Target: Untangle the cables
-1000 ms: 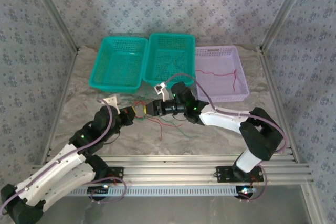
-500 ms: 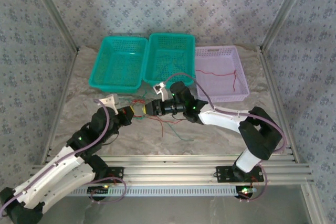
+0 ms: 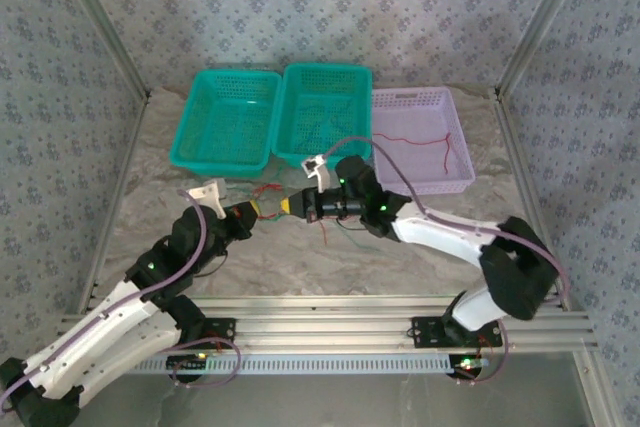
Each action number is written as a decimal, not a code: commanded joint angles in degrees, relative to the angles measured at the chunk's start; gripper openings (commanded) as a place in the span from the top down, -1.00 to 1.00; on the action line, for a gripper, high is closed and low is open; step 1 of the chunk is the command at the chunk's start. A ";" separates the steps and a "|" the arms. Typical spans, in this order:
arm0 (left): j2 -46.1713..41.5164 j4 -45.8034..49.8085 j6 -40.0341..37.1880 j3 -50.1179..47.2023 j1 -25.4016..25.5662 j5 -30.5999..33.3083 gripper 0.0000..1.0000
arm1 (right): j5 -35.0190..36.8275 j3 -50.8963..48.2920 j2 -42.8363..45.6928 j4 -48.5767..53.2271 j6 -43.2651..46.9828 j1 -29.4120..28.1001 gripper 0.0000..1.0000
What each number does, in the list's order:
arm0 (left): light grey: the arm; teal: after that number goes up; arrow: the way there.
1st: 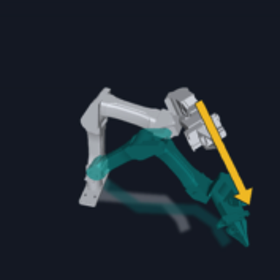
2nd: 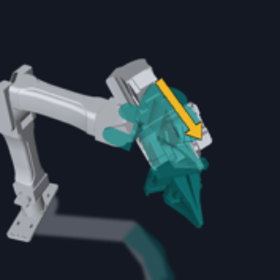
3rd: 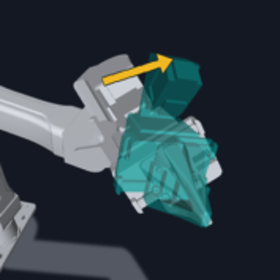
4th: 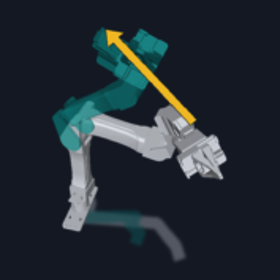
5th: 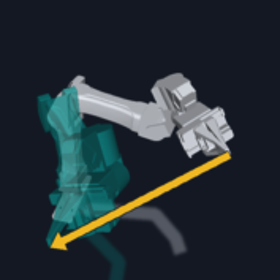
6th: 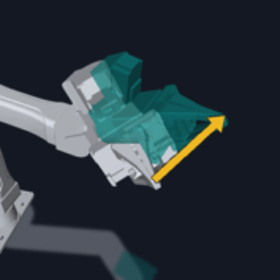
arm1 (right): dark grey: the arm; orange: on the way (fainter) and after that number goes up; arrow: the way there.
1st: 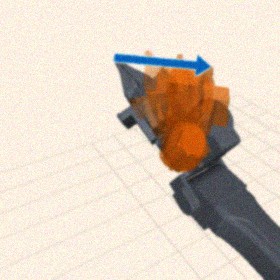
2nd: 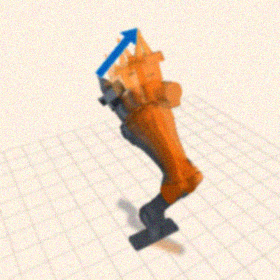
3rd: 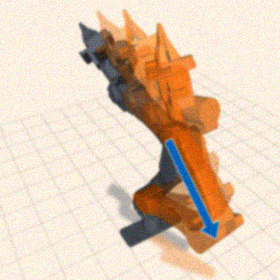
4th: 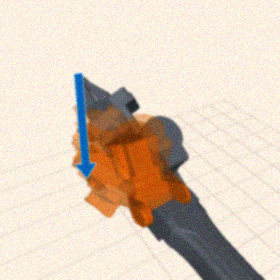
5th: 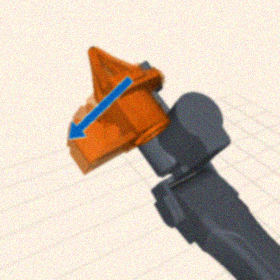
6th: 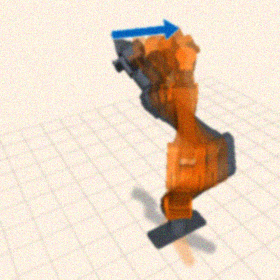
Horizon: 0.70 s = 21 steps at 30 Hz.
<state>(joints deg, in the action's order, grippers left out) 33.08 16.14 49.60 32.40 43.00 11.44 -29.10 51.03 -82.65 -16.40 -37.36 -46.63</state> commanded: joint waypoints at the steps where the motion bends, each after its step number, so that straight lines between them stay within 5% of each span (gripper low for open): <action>1: -1.69 3.78 -0.56 0.57 -0.46 3.55 1.00 | 11.58 -2.26 6.15 9.23 5.86 4.94 1.00; 8: -1.88 7.75 -1.73 1.89 -0.46 4.80 1.00 | 16.75 -4.42 14.29 15.92 9.64 9.04 1.00; 16: -1.88 9.78 -2.32 1.81 -0.47 5.49 1.00 | 14.25 -3.68 18.76 18.30 10.85 11.13 1.00; 21: -3.01 10.83 -3.35 1.32 -0.46 7.77 1.00 | 12.07 6.01 13.50 26.37 14.78 11.12 1.00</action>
<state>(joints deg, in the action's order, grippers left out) 31.14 26.00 47.99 32.53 42.76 16.64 -15.46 50.61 -66.32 4.91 -26.15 -35.59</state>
